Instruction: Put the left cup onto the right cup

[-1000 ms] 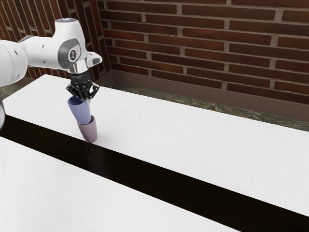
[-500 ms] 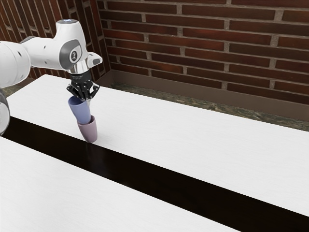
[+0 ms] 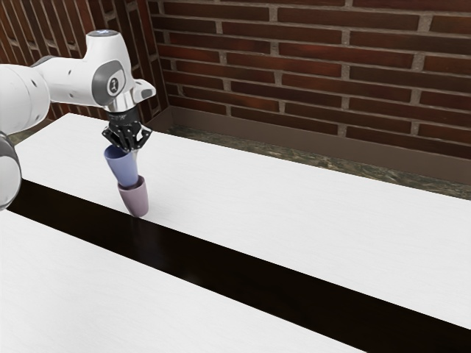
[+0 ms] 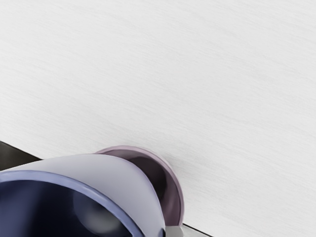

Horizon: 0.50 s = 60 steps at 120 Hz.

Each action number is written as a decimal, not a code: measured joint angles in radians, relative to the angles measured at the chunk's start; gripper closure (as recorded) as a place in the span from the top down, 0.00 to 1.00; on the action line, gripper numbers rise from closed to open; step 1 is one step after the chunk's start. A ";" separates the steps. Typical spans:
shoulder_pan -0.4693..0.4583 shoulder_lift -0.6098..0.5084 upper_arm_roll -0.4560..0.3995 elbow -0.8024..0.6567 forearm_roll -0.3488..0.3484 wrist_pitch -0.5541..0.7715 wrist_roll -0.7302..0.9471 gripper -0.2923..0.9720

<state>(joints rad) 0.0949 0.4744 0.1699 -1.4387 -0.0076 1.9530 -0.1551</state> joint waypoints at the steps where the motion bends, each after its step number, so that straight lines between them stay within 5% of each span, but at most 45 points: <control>1: 0.000 0.000 0.000 0.000 0.000 0.000 0.000 0.15; 60: 0.000 0.030 0.000 -0.002 -0.006 0.017 0.012 0.15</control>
<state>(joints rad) 0.0951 0.5044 0.1700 -1.4408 -0.0131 1.9696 -0.1432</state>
